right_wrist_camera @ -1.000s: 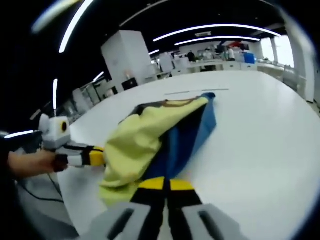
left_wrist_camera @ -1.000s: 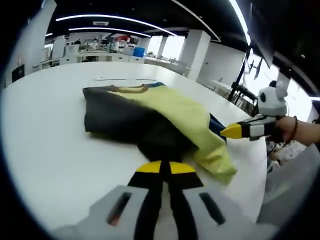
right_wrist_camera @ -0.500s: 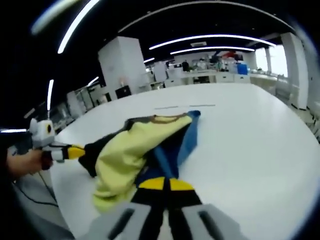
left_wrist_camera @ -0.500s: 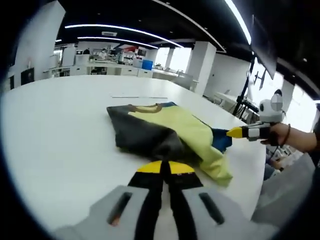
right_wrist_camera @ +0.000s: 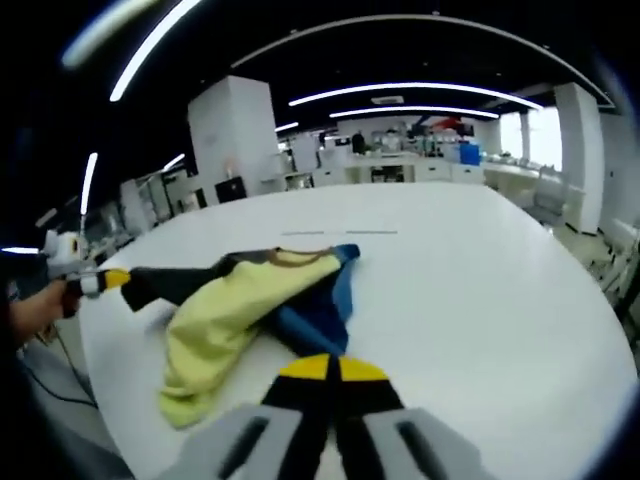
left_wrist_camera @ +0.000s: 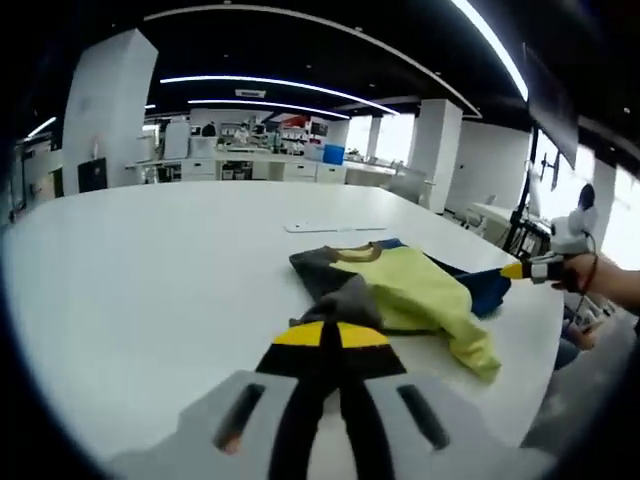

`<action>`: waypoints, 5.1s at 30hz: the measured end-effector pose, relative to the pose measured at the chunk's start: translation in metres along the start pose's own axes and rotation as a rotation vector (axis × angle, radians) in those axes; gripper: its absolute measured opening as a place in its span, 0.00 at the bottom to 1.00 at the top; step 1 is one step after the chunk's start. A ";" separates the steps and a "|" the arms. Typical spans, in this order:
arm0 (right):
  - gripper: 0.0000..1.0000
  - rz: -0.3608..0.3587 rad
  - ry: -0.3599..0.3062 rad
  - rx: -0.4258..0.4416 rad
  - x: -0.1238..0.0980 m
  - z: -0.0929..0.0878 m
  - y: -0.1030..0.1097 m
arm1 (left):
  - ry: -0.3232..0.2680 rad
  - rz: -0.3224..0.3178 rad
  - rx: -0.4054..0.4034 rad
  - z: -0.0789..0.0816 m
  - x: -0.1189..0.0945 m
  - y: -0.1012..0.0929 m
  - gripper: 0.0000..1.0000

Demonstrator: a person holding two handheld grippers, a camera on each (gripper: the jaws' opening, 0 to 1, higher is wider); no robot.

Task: Fold the garment on the visible template until the final outline fits inside the template.

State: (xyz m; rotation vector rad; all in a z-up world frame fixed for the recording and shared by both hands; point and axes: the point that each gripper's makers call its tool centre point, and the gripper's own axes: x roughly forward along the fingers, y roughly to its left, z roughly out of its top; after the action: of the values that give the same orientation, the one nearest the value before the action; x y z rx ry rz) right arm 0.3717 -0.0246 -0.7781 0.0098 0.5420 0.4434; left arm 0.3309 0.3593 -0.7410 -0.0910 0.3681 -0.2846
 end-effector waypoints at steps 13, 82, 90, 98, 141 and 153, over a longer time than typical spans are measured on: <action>0.00 -0.079 0.057 -0.100 -0.002 0.010 -0.052 | 0.065 0.141 0.031 -0.013 0.001 0.060 0.00; 0.00 -0.326 0.304 -0.127 0.005 -0.012 -0.201 | 0.297 0.375 0.080 -0.033 0.032 0.193 0.00; 0.00 -0.336 0.308 -0.128 0.006 -0.014 -0.202 | 0.301 0.367 0.013 -0.045 0.027 0.198 0.00; 0.01 -0.347 0.333 -0.117 0.007 -0.021 -0.204 | 0.343 0.381 0.058 -0.052 0.019 0.203 0.12; 1.00 0.169 0.171 -0.082 0.007 0.024 0.007 | 0.115 0.002 0.084 -0.008 -0.036 0.046 0.99; 0.92 0.347 0.191 -0.180 0.002 0.011 0.096 | 0.130 -0.113 0.118 -0.019 -0.046 -0.006 0.98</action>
State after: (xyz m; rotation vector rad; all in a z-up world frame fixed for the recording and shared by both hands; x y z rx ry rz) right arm 0.3398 0.0645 -0.7576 -0.1141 0.6898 0.8365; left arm 0.2815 0.3666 -0.7420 0.0225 0.4748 -0.4250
